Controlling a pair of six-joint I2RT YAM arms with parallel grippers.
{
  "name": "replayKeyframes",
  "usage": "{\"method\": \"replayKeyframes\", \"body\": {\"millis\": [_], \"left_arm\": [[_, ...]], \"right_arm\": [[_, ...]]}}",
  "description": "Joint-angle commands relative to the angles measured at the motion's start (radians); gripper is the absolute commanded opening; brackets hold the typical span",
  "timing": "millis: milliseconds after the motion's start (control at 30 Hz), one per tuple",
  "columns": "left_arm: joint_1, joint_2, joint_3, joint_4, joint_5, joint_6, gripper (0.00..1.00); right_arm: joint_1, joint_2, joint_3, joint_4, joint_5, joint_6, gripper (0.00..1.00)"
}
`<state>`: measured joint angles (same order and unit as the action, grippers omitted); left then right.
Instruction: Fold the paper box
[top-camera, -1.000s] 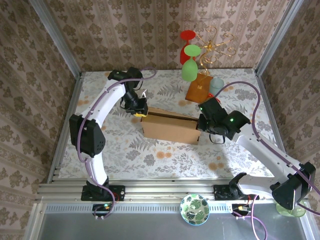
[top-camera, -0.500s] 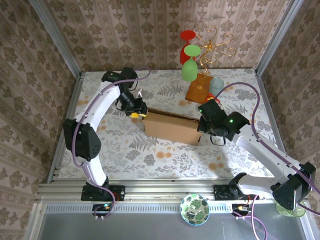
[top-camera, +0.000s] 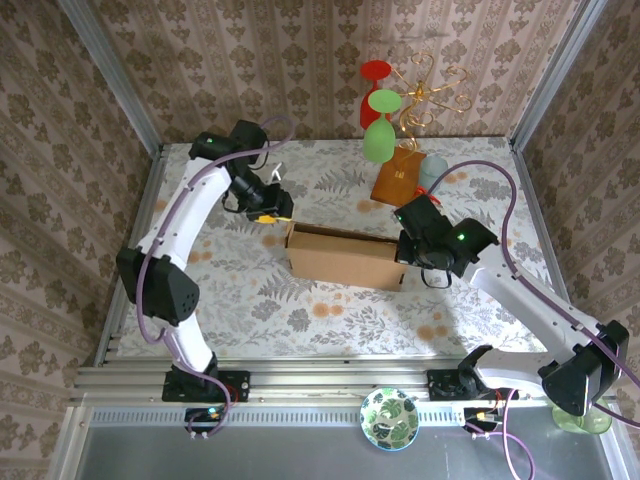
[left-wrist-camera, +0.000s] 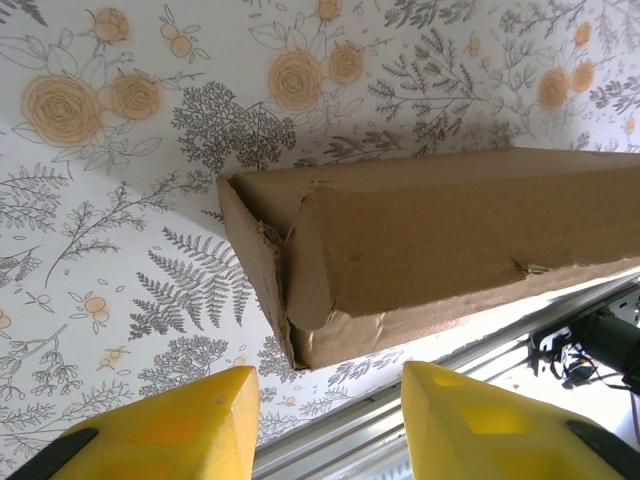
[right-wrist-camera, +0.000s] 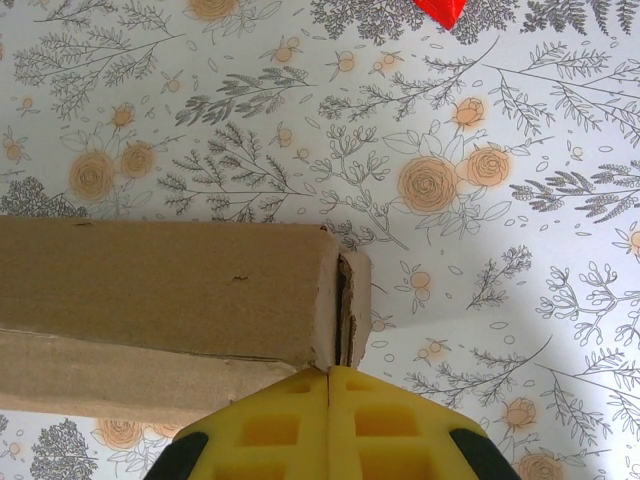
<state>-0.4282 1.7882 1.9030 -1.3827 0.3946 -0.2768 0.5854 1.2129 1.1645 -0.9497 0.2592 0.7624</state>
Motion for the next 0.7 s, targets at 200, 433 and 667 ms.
{"method": "replayKeyframes", "body": {"millis": [200, 433, 667], "left_arm": [[-0.009, -0.001, 0.018, 0.019, -0.105, -0.142, 0.43], [0.071, -0.22, -0.327, 0.327, 0.045, -0.697, 0.37], [0.068, -0.464, -0.654, 0.71, 0.06, -1.195, 1.0]], "right_arm": [[0.0, 0.005, 0.017, -0.036, 0.016, -0.006, 0.0], [0.001, 0.004, 0.017, -0.036, 0.017, -0.005, 0.0], [0.001, 0.011, 0.023, -0.036, 0.016, -0.008, 0.0]]}}
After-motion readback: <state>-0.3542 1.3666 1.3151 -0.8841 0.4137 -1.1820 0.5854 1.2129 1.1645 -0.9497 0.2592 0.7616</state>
